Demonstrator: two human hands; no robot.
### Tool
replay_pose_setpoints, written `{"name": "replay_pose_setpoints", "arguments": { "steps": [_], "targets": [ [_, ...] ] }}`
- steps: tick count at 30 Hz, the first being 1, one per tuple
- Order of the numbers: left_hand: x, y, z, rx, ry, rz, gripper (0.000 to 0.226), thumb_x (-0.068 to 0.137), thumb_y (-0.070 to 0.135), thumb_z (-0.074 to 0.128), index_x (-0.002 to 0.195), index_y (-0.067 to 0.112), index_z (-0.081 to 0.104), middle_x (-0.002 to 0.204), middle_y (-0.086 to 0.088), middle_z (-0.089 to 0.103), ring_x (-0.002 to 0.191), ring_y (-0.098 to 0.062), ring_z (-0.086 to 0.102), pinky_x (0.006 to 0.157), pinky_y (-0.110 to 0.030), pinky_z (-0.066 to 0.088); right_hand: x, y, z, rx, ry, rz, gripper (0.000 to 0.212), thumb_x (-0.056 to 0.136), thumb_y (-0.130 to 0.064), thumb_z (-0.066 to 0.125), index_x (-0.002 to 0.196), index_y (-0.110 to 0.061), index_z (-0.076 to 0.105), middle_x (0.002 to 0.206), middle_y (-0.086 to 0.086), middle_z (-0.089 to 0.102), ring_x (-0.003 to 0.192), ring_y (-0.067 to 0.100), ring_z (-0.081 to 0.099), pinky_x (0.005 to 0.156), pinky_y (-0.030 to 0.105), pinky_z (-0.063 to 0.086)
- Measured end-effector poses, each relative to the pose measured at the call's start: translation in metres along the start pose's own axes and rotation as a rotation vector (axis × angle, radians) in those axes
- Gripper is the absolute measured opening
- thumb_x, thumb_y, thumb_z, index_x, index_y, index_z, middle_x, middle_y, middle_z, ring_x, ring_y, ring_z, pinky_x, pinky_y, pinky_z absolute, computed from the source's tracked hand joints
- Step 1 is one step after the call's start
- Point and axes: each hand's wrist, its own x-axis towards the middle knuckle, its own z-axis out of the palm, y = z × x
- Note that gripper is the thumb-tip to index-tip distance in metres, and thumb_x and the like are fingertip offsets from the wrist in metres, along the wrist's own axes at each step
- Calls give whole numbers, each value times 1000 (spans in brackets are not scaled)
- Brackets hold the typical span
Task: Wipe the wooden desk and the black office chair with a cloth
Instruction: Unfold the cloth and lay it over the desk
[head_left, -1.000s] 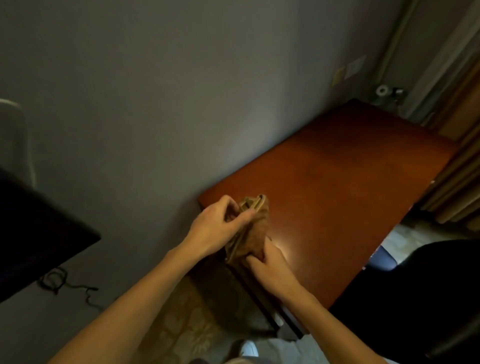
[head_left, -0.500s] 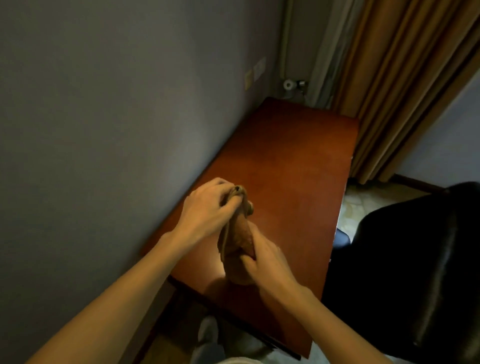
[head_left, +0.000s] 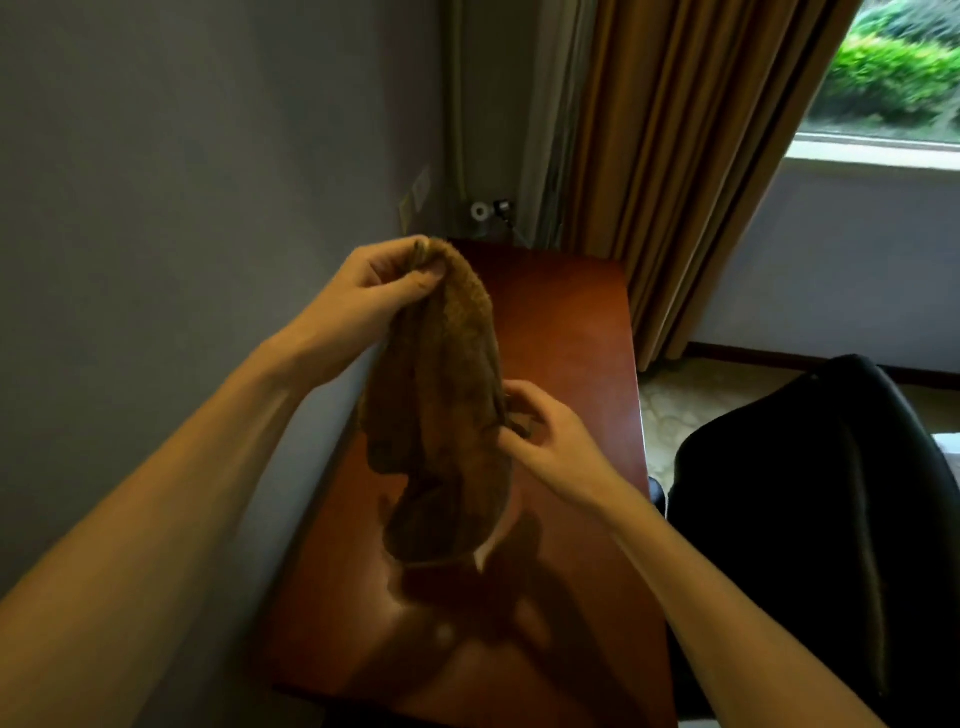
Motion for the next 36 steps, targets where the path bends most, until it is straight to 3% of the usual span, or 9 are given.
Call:
{"name": "replay_pose_setpoints", "arguments": {
  "steps": [3,6,10,14,18,21,26,33,36],
  "targets": [
    [9,2,-12,93,-21,18,18,105,11,51,102,13,68,87,12,75,85,-3,71,77,-18,55,14,-2,1,53,-1,46,45,83,-30,79,124,-32,62,115,-11,71,109,9,69,91,41,60],
    [11,1,-31,275,-49,41,22,107,13,52,94,20,68,81,15,71,79,0,67,73,-15,52,11,-1,-11,-20,-61,158,34,80,-49,82,104,-26,74,102,2,77,94,19,75,85,47,62],
    [14,-19,-61,401,21,-27,23,108,17,52,95,24,69,79,15,72,75,-1,68,68,-16,53,1,-5,-43,-107,-90,256,25,87,-50,77,94,-27,74,94,-1,76,87,15,75,78,35,64],
    [24,-60,-73,364,65,-239,20,108,22,53,101,22,72,88,6,74,82,-9,68,76,-29,54,7,-15,-68,-499,-63,291,13,92,-37,75,99,-27,69,96,-7,70,88,10,66,81,34,56],
    [47,-82,-75,466,129,-263,16,106,27,58,101,26,73,88,3,70,83,-10,62,81,-36,48,20,-31,-92,-881,-117,434,22,93,-31,73,104,-12,69,98,7,71,85,20,68,76,37,59],
    [56,-83,-80,446,261,-182,12,100,25,67,90,29,71,72,12,67,69,0,61,75,-34,50,21,-35,-107,-809,-59,466,24,92,-34,75,96,-11,73,89,9,74,81,23,72,75,42,61],
    [41,-90,-92,528,275,-113,9,96,22,73,93,19,65,81,-8,66,76,-21,63,72,-40,51,21,-35,-126,-646,189,440,42,75,-48,86,87,-12,68,82,4,70,77,19,69,71,40,62],
    [39,-103,-99,631,192,-214,16,103,22,63,87,16,62,77,-7,59,71,-21,54,67,-35,43,40,-36,-142,-690,66,287,45,74,-58,80,80,-15,68,79,4,68,76,19,67,70,38,57],
    [48,-113,-100,654,178,-296,20,102,23,64,82,22,62,75,-5,60,70,-19,55,68,-37,44,54,-28,-162,-562,-85,367,21,83,-36,83,91,-19,73,87,2,73,81,18,71,74,31,61]
  ]
}}
